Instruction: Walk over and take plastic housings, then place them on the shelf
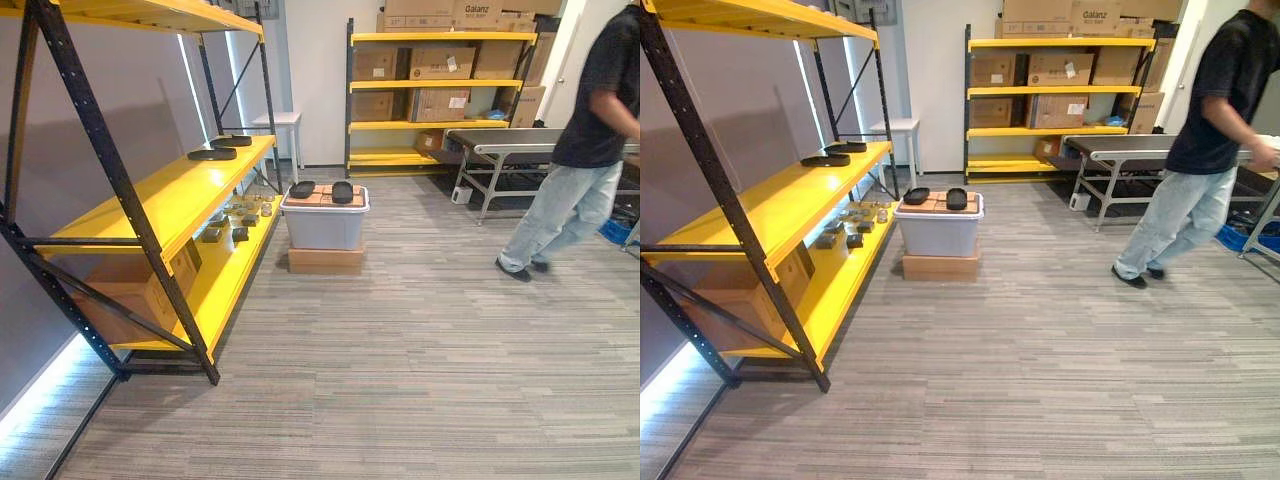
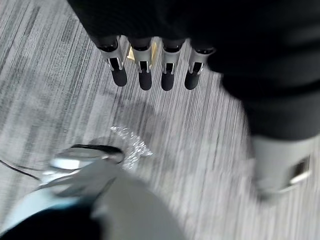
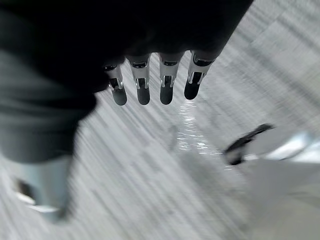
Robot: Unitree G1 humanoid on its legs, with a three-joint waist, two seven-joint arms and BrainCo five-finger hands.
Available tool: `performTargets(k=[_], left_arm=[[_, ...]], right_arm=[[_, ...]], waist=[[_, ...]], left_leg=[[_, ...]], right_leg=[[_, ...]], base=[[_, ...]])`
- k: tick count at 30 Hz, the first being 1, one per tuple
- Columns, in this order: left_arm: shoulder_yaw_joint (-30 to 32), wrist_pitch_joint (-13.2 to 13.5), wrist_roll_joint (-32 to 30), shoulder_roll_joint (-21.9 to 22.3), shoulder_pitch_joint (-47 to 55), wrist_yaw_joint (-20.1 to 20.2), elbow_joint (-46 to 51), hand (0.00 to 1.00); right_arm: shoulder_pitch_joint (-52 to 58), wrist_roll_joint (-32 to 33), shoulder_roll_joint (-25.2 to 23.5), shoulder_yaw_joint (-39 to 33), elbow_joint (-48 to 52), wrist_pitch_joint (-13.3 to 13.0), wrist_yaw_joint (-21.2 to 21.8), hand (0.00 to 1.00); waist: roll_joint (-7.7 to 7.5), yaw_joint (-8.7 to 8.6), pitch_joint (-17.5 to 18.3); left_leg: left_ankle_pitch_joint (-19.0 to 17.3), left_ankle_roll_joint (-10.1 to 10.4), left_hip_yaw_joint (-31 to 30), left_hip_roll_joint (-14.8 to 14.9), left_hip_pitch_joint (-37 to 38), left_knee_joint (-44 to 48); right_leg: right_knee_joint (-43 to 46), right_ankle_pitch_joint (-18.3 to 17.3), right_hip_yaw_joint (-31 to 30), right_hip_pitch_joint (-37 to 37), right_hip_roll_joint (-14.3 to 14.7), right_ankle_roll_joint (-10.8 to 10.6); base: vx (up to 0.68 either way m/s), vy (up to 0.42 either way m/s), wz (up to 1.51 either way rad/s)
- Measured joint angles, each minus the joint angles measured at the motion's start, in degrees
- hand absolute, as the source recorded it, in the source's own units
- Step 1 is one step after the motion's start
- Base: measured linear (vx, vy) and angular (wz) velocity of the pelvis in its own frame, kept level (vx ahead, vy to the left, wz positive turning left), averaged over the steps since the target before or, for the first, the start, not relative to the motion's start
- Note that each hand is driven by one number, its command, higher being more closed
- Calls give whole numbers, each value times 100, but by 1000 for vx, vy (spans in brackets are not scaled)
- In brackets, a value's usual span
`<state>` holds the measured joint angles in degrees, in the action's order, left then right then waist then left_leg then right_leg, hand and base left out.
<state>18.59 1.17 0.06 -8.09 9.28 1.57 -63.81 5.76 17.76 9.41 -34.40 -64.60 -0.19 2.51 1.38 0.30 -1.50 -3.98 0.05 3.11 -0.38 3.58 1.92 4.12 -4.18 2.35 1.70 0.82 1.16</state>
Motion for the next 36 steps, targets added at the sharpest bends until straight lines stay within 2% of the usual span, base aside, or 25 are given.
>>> performTargets(k=[2, 6, 9, 12, 19, 25, 33, 36], left_arm=[[262, 20, 90, -183, -122, 7, -10, 0], [371, 118, 283, -429, -261, 10, 236, 0], [471, 260, 336, -490, -284, 39, 439, 0], [467, 260, 381, -487, -272, 81, 467, 0], [458, 279, 429, -482, -224, 91, 886, 0], [360, 399, 433, -392, -204, 66, 1099, 0], [130, 449, 560, -293, -48, -10, 1189, 0], [-33, 482, 700, -291, -14, -22, 1355, 0]], right_arm=[[-179, -9, 233, -127, 87, -4, 6, 0], [-343, -25, 620, -141, 388, -165, 5, 0], [-436, -74, 887, -138, 506, -279, 56, 0], [-459, -258, 989, -66, 521, -311, 106, 0], [-538, -254, 992, 86, 548, -317, 112, 0], [-464, -234, 961, 98, 797, -340, 103, 0], [-285, -255, 796, 599, 980, -353, 79, 0], [-329, -257, 778, 818, 987, -357, 75, 0]], waist=[[35, -1, -50], [136, -11, -118], [160, -12, -176], [168, -37, -195], [178, -82, -251], [221, -85, -289], [210, -99, -300], [192, -76, -362]], left_leg=[[6, 6, 25, -1, 97, -121], [-14, 41, 37, -7, 182, -224], [-53, 122, 34, -3, 303, -248], [-94, 203, 23, 12, 372, -251], [-116, 236, 26, 19, 384, -237], [-123, 239, 19, 20, 446, -211], [-128, 228, 28, 31, 331, -147], [-213, 89, 35, 32, 74, 123]], right_leg=[[-200, 42, 11, 155, 9, -25], [-320, 54, 24, 243, 9, -47], [-389, 38, 47, 399, 9, -79], [-385, -17, 140, 481, 10, -165], [-380, -37, 165, 510, 10, -196], [-356, -48, 177, 576, 7, -206], [-321, -58, 193, 483, 10, -188], [-203, -59, 184, 284, 6, -185]], base=[[122, 8, -4], [95, 6, -2], [63, -7, 2], [33, -17, 6], [-4, -3, 1], [-55, -5, 2], [-69, -11, 1], [-71, 5, -2]])
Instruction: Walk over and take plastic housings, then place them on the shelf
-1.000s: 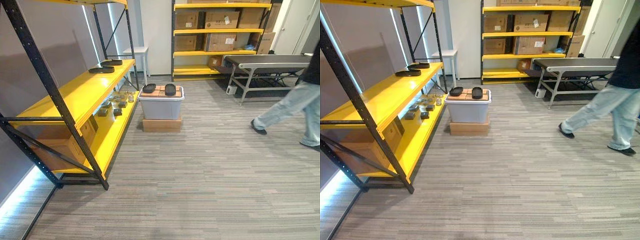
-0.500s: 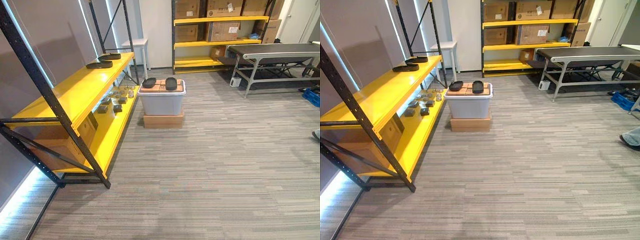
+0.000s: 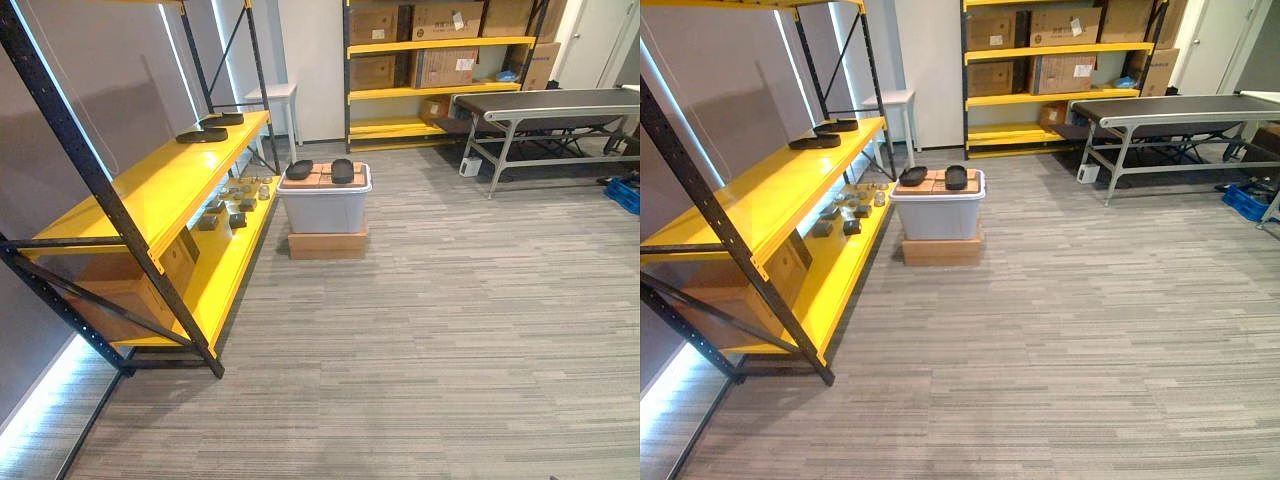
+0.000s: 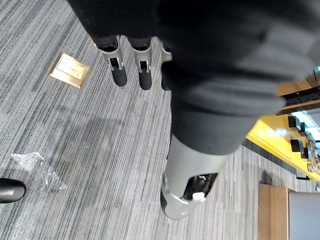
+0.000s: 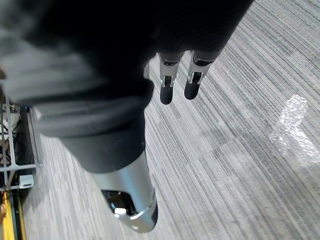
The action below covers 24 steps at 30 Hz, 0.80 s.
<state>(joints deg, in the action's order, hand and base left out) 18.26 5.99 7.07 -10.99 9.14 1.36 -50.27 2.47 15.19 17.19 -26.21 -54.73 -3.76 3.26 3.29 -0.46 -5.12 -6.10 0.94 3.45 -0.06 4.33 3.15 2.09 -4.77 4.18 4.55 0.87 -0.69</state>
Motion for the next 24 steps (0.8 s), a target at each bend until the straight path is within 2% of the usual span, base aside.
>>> performTargets(k=[2, 4, 5, 6, 8, 9, 10, 12, 13, 14, 15, 16, 17, 18, 19, 20, 21, 22, 23, 24], left_arm=[[-46, 3, 74, 3, 6, -9, 139, 0], [-196, 9, 77, -2, 0, -35, 326, 0], [-326, 6, 76, 1, -12, -31, 416, 0], [-430, 9, 71, -16, -26, -56, 472, 0], [-531, 6, 62, -106, -105, -112, 505, 0], [-569, -2, 46, -134, -113, -128, 534, 0], [-580, -4, 44, -143, -134, -130, 538, 0], [-577, -6, 34, -156, -289, -149, 541, 0], [-576, -6, -4, -182, -440, -161, 539, 0], [-577, -2, -57, -205, -588, -177, 537, 0], [-572, 1, -92, -210, -667, -187, 522, 0], [-599, 17, -175, -211, -711, -197, 437, 0], [-633, 28, -179, -213, -772, -188, 352, 0], [-629, 9, -278, -199, -801, -178, 270, 0], [-628, 7, -298, -171, -792, -168, 231, 0], [-612, 9, -301, -123, -752, -153, 188, 0], [-586, 24, -302, -100, -681, -139, 193, 0], [-554, 24, -302, -88, -666, -131, 191, 0], [-490, 14, -303, -83, -646, -115, 188, 0], [-465, 8, -302, -79, -618, -118, 189, 0]], right_arm=[[-64, 0, -9, 54, 0, -2, -1, 0], [-88, 0, -14, 49, 5, -15, -3, 0], [-15, 0, -17, 56, 9, -18, -14, 0], [2, 1, -72, 149, 40, -18, -28, 0], [51, 1, -311, 282, 163, -16, -30, 0], [83, 1, -437, 307, 171, -16, -30, 0], [112, 1, -469, 349, 170, -16, -30, 0], [167, 1, -500, 404, 162, -16, -19, 0], [160, 1, -506, 399, 162, -18, -18, 0], [166, 1, -505, 381, 157, -19, -19, 0], [163, 0, -501, 367, 151, -21, -22, 0], [208, 0, -499, 344, 111, -23, -35, 0], [123, 0, -517, 272, 72, -25, -34, 0], [42, 0, -563, 144, 3, -54, -31, 0], [29, 0, -561, 119, -41, -59, -37, 0], [51, 0, -571, 108, -34, -60, -29, 0], [58, 1, -576, 189, -9, -65, -24, 0], [36, 1, -574, 218, -10, -66, -20, 0], [-25, 3, -579, 276, -6, -70, -16, 0], [-67, 6, -580, 279, -4, -70, -26, 0]], waist=[[12, 9, -62], [-15, 26, -244], [-46, -22, -331], [-22, 21, -364], [-73, -34, -574], [-77, -58, -645], [-77, -69, -657], [-52, -142, -721], [-61, -206, -724], [-112, -220, -748], [-134, -232, -768], [-109, -310, -730], [-56, -353, -734], [-82, -355, -741], [-84, -351, -743], [-72, -364, -751], [-38, -349, -767], [-15, -332, -784], [-19, -228, -841], [-61, -136, -872]], left_leg=[[-122, -83, 15, -10, -154, 228], [-367, -191, 24, -86, -223, 567], [-520, -304, -52, -167, -238, 770], [-666, -373, -35, -164, -331, 927], [-772, -448, -93, -174, -188, 1009], [-865, -445, -119, -109, -79, 1008], [-891, -465, -157, -79, -14, 992], [-965, -411, -312, 44, 200, 840], [-988, -367, -388, 124, 328, 655], [-1039, -274, -438, 196, 475, 473], [-1073, -199, -476, 243, 571, 400], [-1118, -39, -560, 395, 735, 297], [-1091, 34, -568, 494, 718, 400], [-986, 218, -540, 522, 668, 827], [-906, 356, -519, 524, 629, 1161], [-638, 743, -524, 564, 339, 2282], [-221, 1170, -523, 711, -280, 3978], [-208, 1205, -501, 797, -617, 4849], [-232, 1156, -356, 936, -1226, 6199], [-250, 1026, -141, 1058, -1681, 6771]], right_leg=[[219, -109, -6, -149, -21, -17], [986, -620, 39, -420, -157, -250], [1707, -898, 144, -663, -303, -583], [3005, -876, 192, -1295, -431, -582], [4682, -723, 476, -2122, -716, -352], [4972, -747, 591, -2390, -756, -379], [4882, -761, 650, -2451, -770, -398], [3864, -755, 879, -2467, -724, -397], [2881, -682, 1029, -2472, -662, -350], [1916, -432, 1093, -2473, -586, -212], [1620, -52, 1090, -2467, -545, -112], [1540, 549, 1127, -2348, -416, 157], [1796, 310, 1200, -2400, -340, 383], [2076, 30, 1225, -2328, -343, 556], [2111, -83, 1230, -2193, -343, 602], [1922, -256, 1252, -1740, -266, 596], [1514, -329, 1260, -1185, -130, 587], [1327, -336, 1257, -930, -42, 598], [963, -351, 1201, -425, 76, 622], [665, -352, 1134, -71, 135, 623]], base=[[-66, 29, -3], [-66, 45, 10], [-45, 63, 10], [-39, 77, 9], [43, 92, 9], [109, 56, 14], [183, -4, 18], [237, -59, 31], [382, -126, 34], [528, -203, 34], [501, -215, 37], [596, -277, 30], [654, -289, 22], [667, -286, 1], [800, -305, 2], [788, -278, 7], [761, -259, 7], [465, -140, -6], [406, -113, -16], [490, -112, -26]])
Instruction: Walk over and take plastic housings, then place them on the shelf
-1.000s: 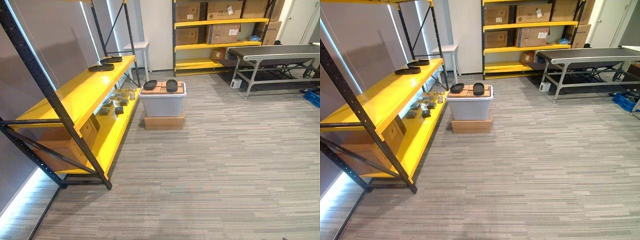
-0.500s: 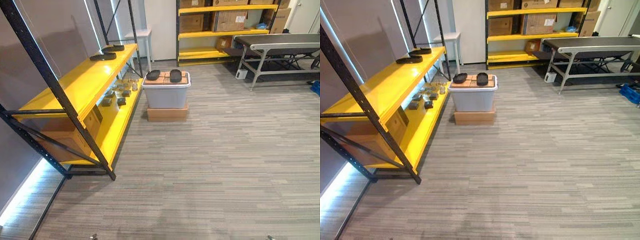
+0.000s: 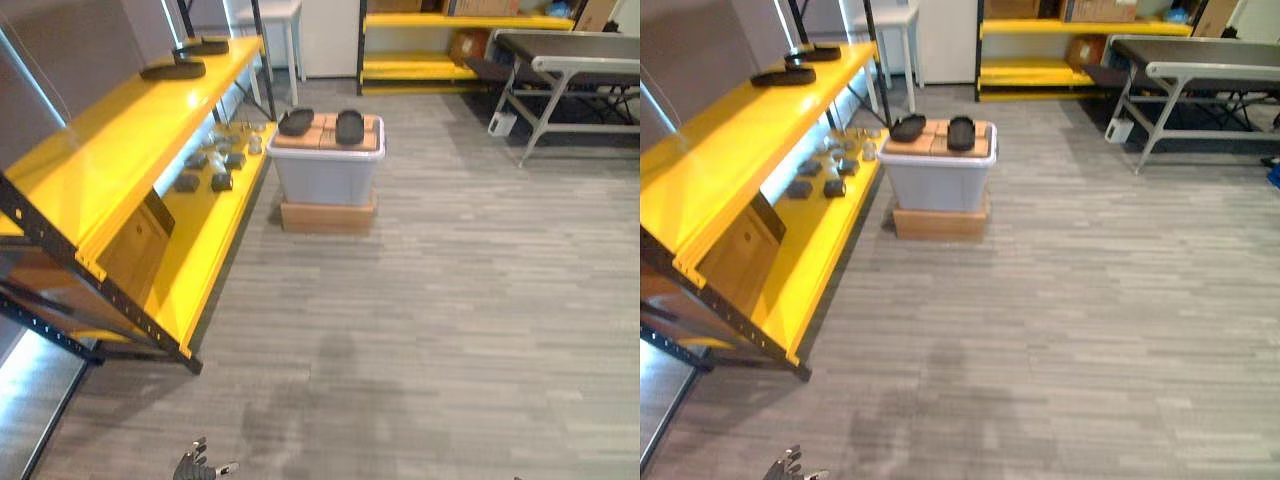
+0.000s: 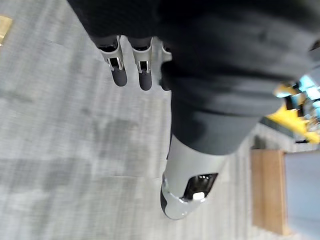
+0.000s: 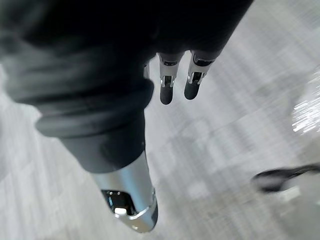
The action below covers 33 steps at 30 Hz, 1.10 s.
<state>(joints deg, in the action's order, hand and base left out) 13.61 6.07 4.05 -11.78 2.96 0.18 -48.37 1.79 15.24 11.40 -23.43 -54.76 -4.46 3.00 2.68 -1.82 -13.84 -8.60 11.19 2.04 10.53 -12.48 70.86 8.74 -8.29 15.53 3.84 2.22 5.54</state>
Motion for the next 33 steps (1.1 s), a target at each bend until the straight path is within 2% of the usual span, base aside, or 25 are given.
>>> performTargets(k=[2, 4, 6, 7, 8, 9, 10, 11, 12, 13, 14, 15, 17, 18, 20, 22, 23, 24, 25, 26, 27, 28, 29, 30, 33], left_arm=[[68, -10, 11, 62, 150, 2, 22, 0], [63, -26, 18, 108, 334, 22, 100, 0], [66, -46, 19, 211, 516, 20, 189, 0], [54, -43, 17, 223, 541, 26, 215, 0], [62, -46, 15, 194, 570, 8, 205, 0], [64, -45, 15, 189, 574, 1, 205, 0], [62, -37, 16, 194, 566, 1, 218, 0], [62, -38, 14, 206, 545, 3, 204, 0], [62, -38, 12, 201, 545, 4, 170, 0], [63, -51, 2, 168, 560, 0, 85, 0], [60, -60, -5, 152, 591, 1, 79, 0], [36, -72, -48, 110, 585, -26, 63, 0], [-31, -62, -88, 70, 554, -55, 57, 0], [-108, -56, -89, -2, 470, -90, 42, 0], [-156, -53, -90, -80, 245, -102, -6, 0], [-158, -51, -98, -109, 77, -111, -12, 0], [-156, -40, -102, -153, 12, -109, -15, 0], [-158, -41, -114, -113, -10, -109, -60, 0], [-161, -40, -144, -45, -20, -101, -110, 0], [-158, -30, -214, 56, -17, -88, -144, 0], [-147, -4, -230, 130, 8, -86, -144, 0], [-84, 1, -256, 184, 20, -80, -145, 0], [156, -1, -302, 318, 32, -84, -160, 0], [296, 0, -309, 435, 192, -73, -115, 0], [291, -28, -306, 440, 444, -61, -120, 0]], right_arm=[[-118, 12, 54, -3, 17, -8, -17, 0], [-382, 13, 104, 18, 11, -7, -24, 0], [-539, 10, 231, 99, 108, -15, -21, 0], [-568, 7, 271, 111, 103, -27, -45, 0], [-612, -2, 244, 140, 14, -27, -75, 0], [-621, -5, 228, 209, -44, -26, -83, 0], [-659, -6, 193, 361, -68, -27, -81, 0], [-672, -8, 172, 403, -90, -27, -69, 0], [-648, -8, 157, 378, -119, -27, -71, 0], [-627, -16, 106, 326, -215, -26, -75, 0], [-581, -16, 65, 328, -266, -25, -76, 0], [-513, -17, -24, 334, -275, -27, -81, 0], [-417, -17, -103, 359, -276, -27, -77, 0], [-388, -21, -126, 454, -277, -26, -69, 0], [-300, -27, -126, 455, -289, -25, -62, 0], [-224, -26, -88, 447, -290, -26, -79, 0], [-153, -26, -96, 436, -294, -26, -86, 0], [-126, -26, -47, 383, -325, -25, -96, 0], [-79, -26, -14, 303, -335, -23, -99, 0], [-93, -24, -4, 154, -327, -24, -97, 0], [-107, -8, -34, 38, -320, -24, -79, 0], [-112, -2, -58, -31, -308, -22, -61, 0], [-73, 24, -110, -83, -300, -17, -41, 0], [10, 25, -158, -37, -215, -10, -42, 0], [-27, 25, -203, 54, -210, -9, -46, 0]], waist=[[-49, 247, -22], [-89, 460, -68], [-90, 669, -42], [-32, 696, -27], [-98, 719, -26], [-134, 722, 22], [-262, 718, 99], [-340, 704, 113], [-377, 701, 124], [-461, 689, 98], [-483, 680, 99], [-441, 600, 75], [-395, 476, 107], [-366, 396, 123], [-342, 282, 109], [-384, 184, 106], [-602, 148, 141], [-687, 62, 133], [-618, 7, 155], [-441, 4, 243], [-274, 76, 296], [-199, 105, 290], [-81, 86, 221], [-14, 121, 245], [-42, 246, 251]], left_leg=[[-214, -504, 485, 129, -764, -410], [-279, -605, 632, -77, -1118, -2061], [134, -720, 428, -389, -1150, -5351], [312, -638, 352, -354, -1256, -5700], [795, -617, 366, -408, -1234, -5459], [963, -731, 310, -506, -1222, -5392], [1075, -1004, 251, -684, -1183, -5324], [920, -1310, 301, -787, -1054, -5197], [828, -1445, 321, -840, -928, -5126], [651, -1706, 364, -965, -504, -5086], [498, -1828, 363, -1014, -120, -5175], [217, -1846, 274, -1080, 601, -5501], [142, -1949, 142, -1077, 1193, -5861], [53, -1908, 22, -1006, 1584, -6119], [29, -1918, -132, -805, 1927, -6274], [-137, -1741, -239, -644, 2206, -6355], [-171, -1684, -255, -741, 2444, -6474], [-399, -1554, -408, -781, 2730, -6492], [-432, -1492, -533, -704, 2847, -6484], [-339, -1340, -673, -553, 2819, -6238], [-276, -1216, -706, -381, 2650, -5647], [-208, -1076, -733, -286, 2522, -5157], [162, -495, -897, -120, 2092, -3832], [695, 306, -1029, 7, 1447, -1991], [661, 272, -587, 175, 276, 47]], right_leg=[[-513, 1, -230, 554, 5, -2], [-768, -66, -501, 840, -175, -103], [-965, -301, -748, 1110, -474, -398], [-1009, -429, -812, 1241, -488, -503], [-1006, -531, -867, 1414, -606, -516], [-949, -527, -877, 1448, -661, -511], [-427, -523, -887, 1269, -874, -509], [483, -457, -1037, 946, -1031, -620], [1027, -335, -1120, 808, -1109, -798], [2222, 207, -1251, 495, -1243, -1163], [3089, 1028, -1305, 178, -1348, -1434], [4480, 1138, -1057, -337, -1595, -1398], [5036, 550, -621, -848, -1742, -1079], [4834, 63, -305, -1229, -1677, -923], [3548, -219, 16, -1674, -1361, -918], [1418, 98, 229, -1895, -1060, -1017], [172, 500, 228, -2000, -1122, -1224], [128, 1106, 150, -2116, -1231, -1058], [379, 1255, 113, -2128, -1177, -963], [859, 1055, 66, -2259, -1042, -648], [967, 828, 98, -2174, -821, -350], [941, 735, 156, -2033, -705, -322], [736, 564, 279, -1538, -479, -259], [449, 402, 318, -946, -268, -181], [-12, 202, 164, -68, -64, -63]], base=[[583, -47, -53], [485, 91, -80], [561, 214, -70], [563, 256, -41], [470, 241, -22], [508, 249, -18], [817, 359, -9], [696, 293, -4], [699, 296, 0], [531, 209, -3], [785, 286, -1], [767, 224, 10], [645, 127, 30], [555, 11, 38], [608, -105, 55], [559, -202, 55], [618, -336, 57], [645, -359, 58], [679, -359, 45], [717, -336, 10], [724, -334, -8], [850, -374, -4], [787, -304, 6], [763, -259, 6], [485, -66, -22]])
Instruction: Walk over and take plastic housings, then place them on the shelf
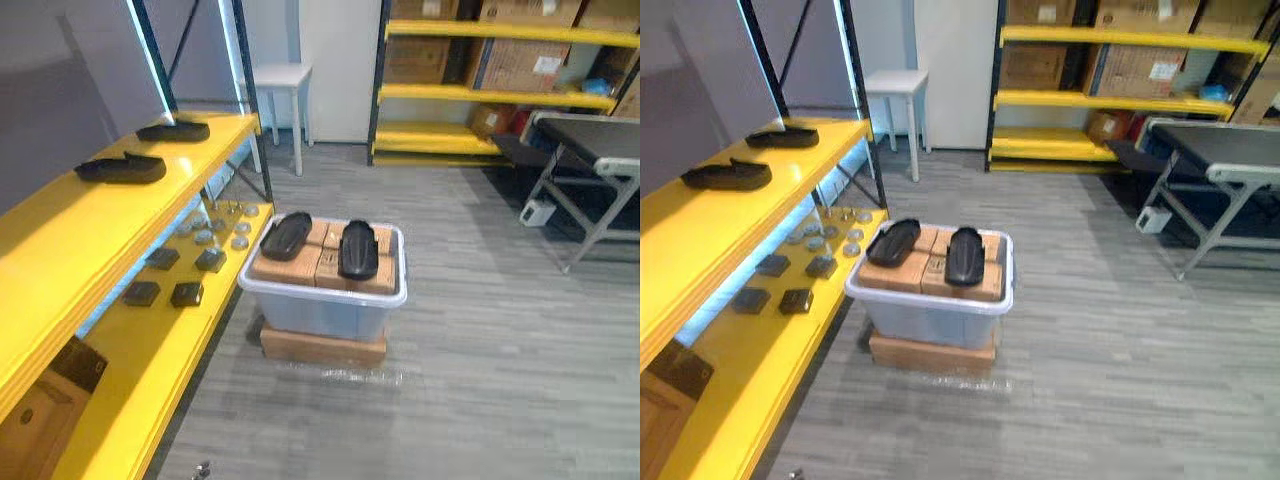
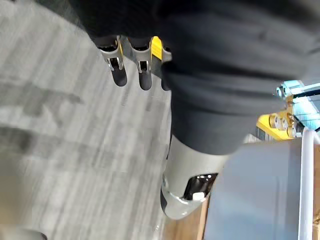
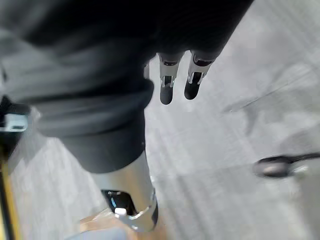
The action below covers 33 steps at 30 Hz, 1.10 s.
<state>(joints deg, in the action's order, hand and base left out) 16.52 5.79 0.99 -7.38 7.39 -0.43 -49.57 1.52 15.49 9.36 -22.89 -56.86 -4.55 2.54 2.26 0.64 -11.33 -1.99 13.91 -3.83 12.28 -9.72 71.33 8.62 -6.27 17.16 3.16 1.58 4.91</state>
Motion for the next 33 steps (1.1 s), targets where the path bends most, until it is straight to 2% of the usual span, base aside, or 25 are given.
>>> performTargets(k=[1, 2, 3, 4, 5, 6, 7, 8, 10, 11, 12, 13, 14, 15, 16, 17, 18, 19, 21, 23, 26, 28, 31, 33], left_arm=[[-1, -9, 2, 1, 13, -6, 0, 0], [-1, -22, 35, 9, 66, -2, 4, 0], [-1, -25, 73, 9, 112, -1, 7, 0], [0, -35, 115, 14, 148, 0, 9, 0], [-7, -41, 116, 43, 219, 6, 21, 0], [-9, -42, 117, 89, 262, 9, 57, 0], [-17, -32, 119, 91, 321, 9, 97, 0], [-36, 20, 154, 57, 279, -25, 138, 0], [-130, 23, 216, 31, 160, -29, 113, 0], [-191, 16, 219, 21, 159, -35, 115, 0], [-239, 16, 222, -16, 165, -37, 123, 0], [-254, 11, 224, -85, 167, -39, 125, 0], [-351, -18, 225, -248, 129, -47, 124, 0], [-452, -19, 226, -372, 83, -55, 140, 0], [-451, -17, 228, -412, 54, -62, 163, 0], [-444, -12, 229, -471, -33, -112, 202, 0], [-444, 6, 229, -519, -85, -171, 271, 0], [-441, 16, 230, -549, -90, -182, 313, 0], [-430, 59, 232, -376, -56, -200, 352, 0], [-380, 60, 245, -340, 0, -226, 343, 0], [-407, 75, 339, -227, -92, -245, 348, 0], [-488, 86, 339, -114, -152, -256, 345, 0], [-693, 108, 339, -136, -266, -313, 350, 0], [-837, 139, 344, -122, -420, -378, 382, 0]], right_arm=[[-12, 0, 1, 6, -3, 0, -11, 0], [-87, 0, 10, 4, -9, 1, -25, 0], [-163, 1, 15, 6, -12, 2, -33, 0], [-361, 1, 24, -4, -11, 3, -55, 0], [-469, 2, 22, -37, 56, -6, -86, 0], [-468, 2, 50, -71, 152, -6, -92, 0], [-421, 5, 53, -55, 254, -16, -131, 0], [-408, -2, 40, 60, 413, -17, -148, 0], [-340, -28, 37, 59, 764, -28, -187, 0], [-364, -32, 18, 112, 981, -29, -231, 0], [-352, -35, -9, 184, 1115, -29, -264, 0], [-344, -41, -52, 322, 1340, -30, -304, 0], [-284, -71, -96, 457, 1692, -33, -325, 0], [-251, -246, -81, 558, 2063, -36, -372, 0], [-267, -317, -75, 605, 2249, -46, -407, 0], [-306, -476, -77, 640, 2571, -79, -474, 0], [-310, -614, -88, 637, 2864, -100, -563, 0], [-309, -703, -92, 636, 2976, -124, -610, 0], [-352, -924, 14, 615, 3087, -135, -744, 0], [-443, -1061, 15, 754, 3196, -136, -812, 0], [-504, -1189, 12, 841, 3264, -131, -874, 0], [-862, -1391, 11, 858, 3268, -130, -1066, 0], [-1547, -1440, 25, 1017, 3025, -123, -1282, 0], [-2255, -1566, 44, 1118, 2577, -122, -1417, 0]], waist=[[-10, 65, -4], [-30, 210, -7], [-35, 267, -13], [-43, 324, -81], [-77, 330, -82], [12, 331, -33], [18, 344, 45], [-113, 332, 128], [-191, 187, 134], [-156, 156, 135], [-148, 163, 135], [-161, 151, 113], [-154, 82, 71], [-168, 67, 87], [-165, 59, 89], [-164, 33, 91], [-258, 33, 142], [-321, 31, 153], [-91, 58, 222], [-22, 62, 230], [-46, 78, 154], [-53, 124, 27], [-35, 209, -307], [-25, 357, -603]], left_leg=[[-18, -8, 176, 65, -223, 36], [-232, -120, 529, 160, -648, -246], [-398, -254, 679, 180, -796, -553], [-673, -469, 949, 98, -909, -1661], [-586, -574, 1066, -187, -714, -3803], [-233, -721, 1069, -308, -546, -4963], [611, -1113, 1088, -478, -405, -5750], [574, -1118, 1044, -719, -250, -6065], [495, -1266, 961, -967, -67, -6288], [292, -1323, 902, -965, 108, -6343], [246, -1297, 910, -932, 246, -6426], [206, -1311, 907, -888, 461, -6593], [196, -1360, 839, -847, 657, -6669], [213, -1330, 832, -801, 783, -6704], [210, -1314, 833, -773, 809, -6704], [253, -1244, 828, -719, 808, -6690], [241, -1166, 792, -757, 798, -6675], [195, -1097, 739, -838, 809, -6669], [128, -946, 639, -592, 892, -6740], [100, -889, 646, -444, 877, -6827], [95, -849, 556, -388, 835, -6950], [105, -838, 495, -483, 671, -6927], [122, -849, 339, -589, 428, -6760], [122, -849, 162, -618, 166, -6587]], right_leg=[[-90, 2, -68, 91, 0, -18], [-256, 6, -236, 298, -29, -26], [-347, 8, -333, 364, -65, -30], [-416, 9, -491, 496, -172, -96], [-405, -95, -582, 565, -359, -277], [-404, -167, -597, 609, -365, -392], [-407, -367, -703, 707, -495, -615], [-402, -350, -714, 711, -687, -637], [-234, -290, -680, 824, -879, -738], [437, -324, -675, 605, -921, -886], [1073, -339, -694, 337, -963, -1016], [2053, -348, -740, -68, -1041, -1377], [2712, -556, -845, -382, -1084, -1370], [2599, -739, -858, -591, -1100, -1262], [2363, -774, -869, -696, -1099, -1220], [1603, -743, -969, -809, -1050, -1177], [530, -379, -1232, -819, -995, -1024], [223, 272, -1341, -826, -1028, -1029], [2, 376, -1277, -630, -773, -969], [-167, 414, -1274, -629, -616, -911], [-264, 417, -1175, -633, -544, -907], [-337, 424, -1149, -729, -619, -912], [-436, 492, -987, -738, -720, -937], [-536, 586, -846, -776, -734, -924]], base=[[592, -17, -52], [476, 12, -55], [483, 68, -75], [499, 154, -68], [490, 186, -58], [459, 232, -36], [486, 227, -8], [484, 209, 13], [484, 169, 44], [450, 166, 23], [337, 126, -5], [241, 49, 4], [269, 2, 19], [246, -25, 26], [215, -72, 20], [256, -154, 24], [215, -145, 31], [292, -218, 41], [267, -193, 11], [169, -131, -18], [105, -56, 6], [63, 45, 16], [-11, 74, 32], [-69, 50, 42]])
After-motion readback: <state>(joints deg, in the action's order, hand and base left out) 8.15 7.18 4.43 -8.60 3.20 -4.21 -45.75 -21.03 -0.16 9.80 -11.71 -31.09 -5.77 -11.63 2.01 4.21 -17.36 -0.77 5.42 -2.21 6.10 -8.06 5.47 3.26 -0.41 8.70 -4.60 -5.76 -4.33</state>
